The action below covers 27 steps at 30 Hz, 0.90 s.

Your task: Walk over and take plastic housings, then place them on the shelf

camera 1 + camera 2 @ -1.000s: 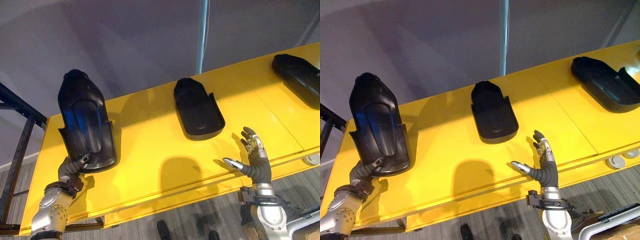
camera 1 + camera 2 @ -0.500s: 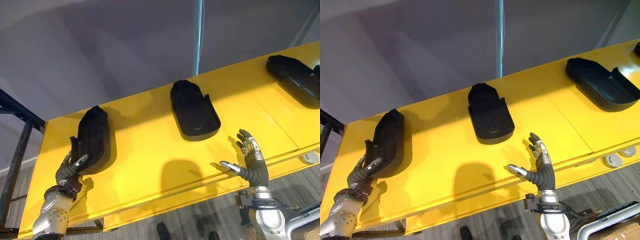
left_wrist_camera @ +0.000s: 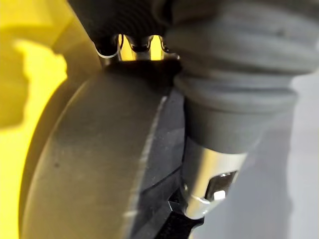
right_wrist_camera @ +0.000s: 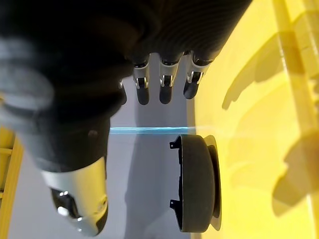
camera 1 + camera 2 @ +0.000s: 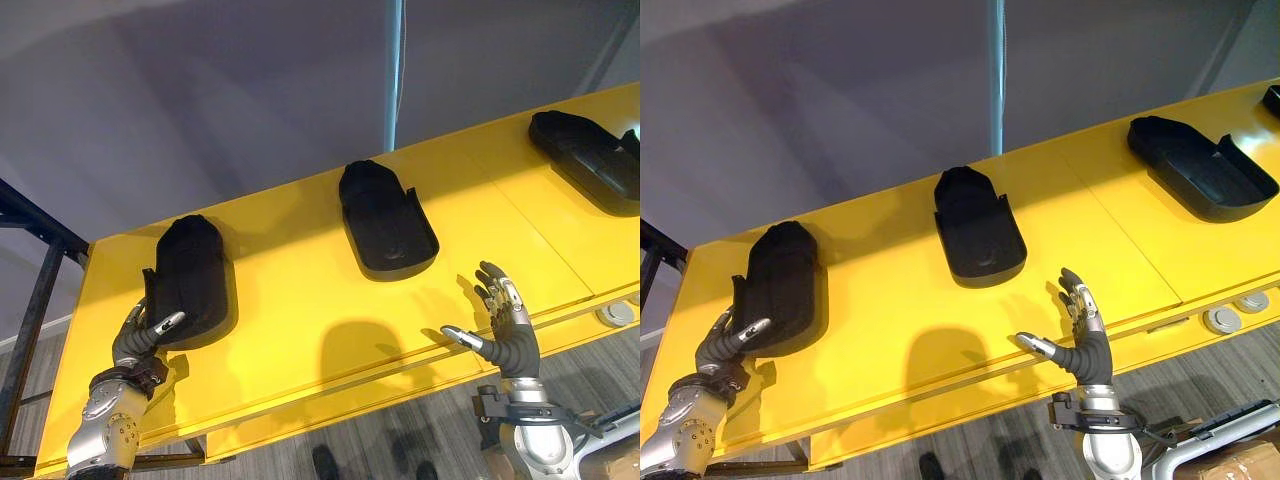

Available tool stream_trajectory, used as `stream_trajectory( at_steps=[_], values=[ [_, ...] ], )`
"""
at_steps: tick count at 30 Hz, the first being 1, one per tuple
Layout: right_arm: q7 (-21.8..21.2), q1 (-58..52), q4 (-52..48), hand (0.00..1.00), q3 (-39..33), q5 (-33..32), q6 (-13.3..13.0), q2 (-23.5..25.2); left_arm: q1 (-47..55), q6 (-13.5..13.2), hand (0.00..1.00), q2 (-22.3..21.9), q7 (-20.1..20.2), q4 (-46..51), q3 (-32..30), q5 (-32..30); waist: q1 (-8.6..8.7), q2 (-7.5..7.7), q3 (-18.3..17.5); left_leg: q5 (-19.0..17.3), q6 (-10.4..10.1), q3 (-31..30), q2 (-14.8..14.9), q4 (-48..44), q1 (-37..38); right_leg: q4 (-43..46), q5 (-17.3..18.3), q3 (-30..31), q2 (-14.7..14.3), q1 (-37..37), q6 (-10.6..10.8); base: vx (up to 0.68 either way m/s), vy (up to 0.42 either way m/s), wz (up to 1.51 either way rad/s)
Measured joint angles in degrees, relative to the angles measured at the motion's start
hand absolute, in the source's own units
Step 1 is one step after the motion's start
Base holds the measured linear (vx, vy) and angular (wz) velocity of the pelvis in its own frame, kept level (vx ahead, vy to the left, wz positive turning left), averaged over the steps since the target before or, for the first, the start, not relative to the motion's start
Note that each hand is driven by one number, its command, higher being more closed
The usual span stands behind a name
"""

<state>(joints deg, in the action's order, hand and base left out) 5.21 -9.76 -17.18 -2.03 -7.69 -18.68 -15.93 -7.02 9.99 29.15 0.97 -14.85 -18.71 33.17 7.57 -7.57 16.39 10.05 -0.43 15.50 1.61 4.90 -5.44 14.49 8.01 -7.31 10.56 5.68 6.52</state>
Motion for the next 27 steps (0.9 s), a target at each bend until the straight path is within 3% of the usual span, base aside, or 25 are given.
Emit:
stream_trajectory(
  at_steps=[4,9,14,20,23,24,26,27],
  values=[
    [-0.9,-1.2,0.0,0.00,0.0,-0.1,0.0,0.0,0.1,3.2,0.00,3.5,2.9,0.0,-0.2,-4.4,-0.15,-0.02,0.0,0.0,0.0,0.0,0.0,0.0,0.8,0.0,0.1,-0.1,0.0,-0.8,0.0,0.00,0.000,0.00],
    [-1.3,-2.4,0.0,0.00,0.4,-1.2,0.5,0.0,0.3,4.4,0.00,8.0,5.6,0.0,-2.7,-6.4,-0.22,-0.11,-0.8,-0.2,-0.3,-0.1,0.1,0.0,1.0,0.0,0.2,-0.2,-0.1,-1.1,-0.1,0.00,0.000,0.00],
    [-1.5,-4.4,0.2,0.00,1.0,-1.2,0.7,0.2,0.3,4.4,0.00,10.1,9.0,0.2,-3.5,-3.0,-0.67,-0.25,-3.4,-0.2,-0.3,-0.3,0.0,0.0,1.7,0.0,0.5,-0.4,0.0,-1.8,0.0,0.00,0.000,0.00],
    [-1.5,-5.3,2.1,0.00,1.2,-1.0,0.8,0.5,0.1,3.7,0.00,10.1,8.2,2.8,-3.5,1.3,-0.72,-0.61,-5.3,-0.4,-0.7,-1.0,0.2,0.0,1.9,0.0,0.5,-1.1,-0.2,-2.5,0.0,-0.02,-0.010,0.05],
    [-0.9,-6.1,2.6,0.00,2.4,-0.9,0.8,1.3,-0.1,-1.7,0.00,10.1,4.5,7.1,-5.8,5.2,-0.83,-0.61,-6.1,-0.5,-0.7,-1.0,0.2,0.0,2.2,-0.1,0.5,-1.1,-0.2,-2.8,0.0,0.00,0.000,0.00],
    [-0.4,-6.1,2.7,0.00,2.8,-0.7,0.8,1.6,-0.3,-5.0,0.00,10.1,3.1,10.0,-7.2,7.4,-0.84,-0.61,-6.6,-0.5,-0.7,-1.0,0.2,0.0,2.2,-0.1,0.5,-1.1,-0.2,-2.8,-0.1,0.00,0.000,0.00],
    [2.4,-6.2,3.1,0.00,2.5,0.9,0.6,3.2,-0.7,-14.6,0.00,9.1,0.2,20.0,-8.4,11.9,-1.26,-0.47,-7.8,-0.5,-0.7,-1.1,0.2,0.0,2.2,-0.1,0.5,-1.1,-0.3,-3.2,-0.1,0.00,0.000,0.00],
    [3.3,-6.3,3.2,0.00,2.3,1.6,0.5,3.6,-0.7,-16.8,0.00,8.0,-0.4,23.1,-8.5,12.6,-1.39,-0.51,-8.0,-0.5,-0.7,-1.1,0.2,0.0,2.3,-0.2,0.5,-1.1,-0.3,-3.4,-0.1,0.00,0.000,0.00]
  ],
)
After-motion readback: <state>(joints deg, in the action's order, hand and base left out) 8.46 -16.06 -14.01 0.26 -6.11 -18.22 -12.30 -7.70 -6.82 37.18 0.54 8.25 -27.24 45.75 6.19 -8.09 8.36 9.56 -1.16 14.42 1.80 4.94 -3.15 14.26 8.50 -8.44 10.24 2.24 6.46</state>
